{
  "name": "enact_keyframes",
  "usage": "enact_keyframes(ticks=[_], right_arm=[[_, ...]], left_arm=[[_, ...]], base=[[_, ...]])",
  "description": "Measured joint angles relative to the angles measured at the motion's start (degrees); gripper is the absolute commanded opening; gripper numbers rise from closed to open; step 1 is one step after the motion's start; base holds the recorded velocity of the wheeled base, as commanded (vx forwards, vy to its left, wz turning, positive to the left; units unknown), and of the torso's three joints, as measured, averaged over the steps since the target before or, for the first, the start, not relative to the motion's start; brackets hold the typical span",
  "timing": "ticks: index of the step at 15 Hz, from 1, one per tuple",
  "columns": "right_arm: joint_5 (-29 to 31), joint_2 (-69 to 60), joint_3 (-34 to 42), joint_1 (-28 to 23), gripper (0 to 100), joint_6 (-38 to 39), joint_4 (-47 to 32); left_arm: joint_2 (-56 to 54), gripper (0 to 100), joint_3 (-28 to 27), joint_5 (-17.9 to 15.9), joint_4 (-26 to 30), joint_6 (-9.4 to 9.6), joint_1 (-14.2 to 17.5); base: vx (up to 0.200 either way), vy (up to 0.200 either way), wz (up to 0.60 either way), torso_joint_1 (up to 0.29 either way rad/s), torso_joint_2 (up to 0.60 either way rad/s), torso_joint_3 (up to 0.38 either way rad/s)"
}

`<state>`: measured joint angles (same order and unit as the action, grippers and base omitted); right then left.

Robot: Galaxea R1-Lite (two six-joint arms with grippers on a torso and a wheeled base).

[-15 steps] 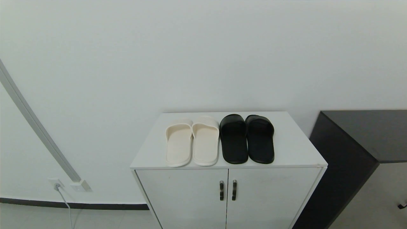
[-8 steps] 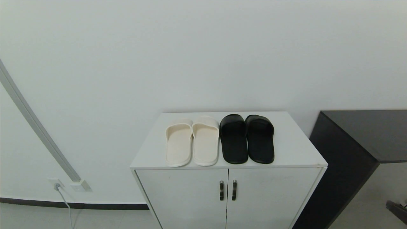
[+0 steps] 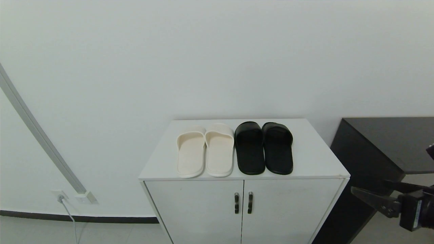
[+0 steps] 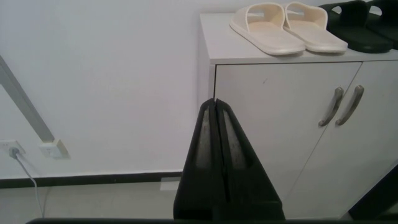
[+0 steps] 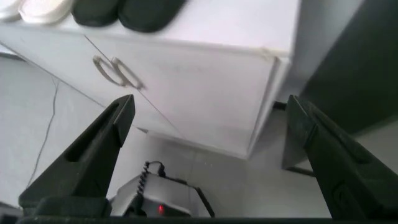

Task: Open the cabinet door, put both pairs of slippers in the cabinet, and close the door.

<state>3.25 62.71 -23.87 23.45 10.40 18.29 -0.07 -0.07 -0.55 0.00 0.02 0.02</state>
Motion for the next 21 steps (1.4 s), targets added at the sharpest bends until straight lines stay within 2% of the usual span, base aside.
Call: enact_keyframes(ticks=[4, 10, 13, 21], right_arm=[[6.35, 8.07, -3.8, 7.13, 100, 1.17, 5.61], [16.64, 18.32, -13.28, 15.46, 100, 5.06, 6.05], [19.19, 23.06, -18.19, 17.58, 100, 5.45, 6.01], [32.87, 36.46, -30.15, 22.05, 100, 6.18, 6.18]], left_arm=[[0.0, 0, 0.0, -0.05, 0.0, -0.02, 0.02], [0.0, 0, -0.02, -0.05, 0.0, 0.05, 0.0], [0.0, 0, -0.02, -0.1, 0.0, 0.07, 0.05], [0.0, 0, -0.02, -0.07, 0.0, 0.07, 0.05]], base=[[0.0, 0.0, 0.0, 0.0, 0.0, 0.0], [0.0, 0.0, 0.0, 0.0, 0.0, 0.0], [0.0, 0.0, 0.0, 0.0, 0.0, 0.0], [0.0, 0.0, 0.0, 0.0, 0.0, 0.0]])
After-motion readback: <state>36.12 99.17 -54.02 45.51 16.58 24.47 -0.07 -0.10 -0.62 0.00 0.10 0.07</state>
